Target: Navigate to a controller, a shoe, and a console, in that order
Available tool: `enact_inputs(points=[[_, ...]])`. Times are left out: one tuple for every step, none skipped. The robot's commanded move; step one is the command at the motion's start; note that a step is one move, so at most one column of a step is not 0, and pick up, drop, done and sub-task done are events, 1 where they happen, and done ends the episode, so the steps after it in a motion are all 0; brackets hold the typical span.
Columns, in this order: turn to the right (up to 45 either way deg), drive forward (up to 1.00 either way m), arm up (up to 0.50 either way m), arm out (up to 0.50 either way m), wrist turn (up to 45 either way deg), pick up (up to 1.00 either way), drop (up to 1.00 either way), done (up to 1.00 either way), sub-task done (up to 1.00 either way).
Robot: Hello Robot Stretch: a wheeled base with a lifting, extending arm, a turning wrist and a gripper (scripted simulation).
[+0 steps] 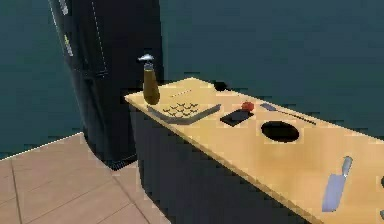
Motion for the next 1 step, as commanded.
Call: enact_inputs(points=[[0.0,0.0,0.0,0.0,0.0,0.0,0.0,1.0,0.0]])
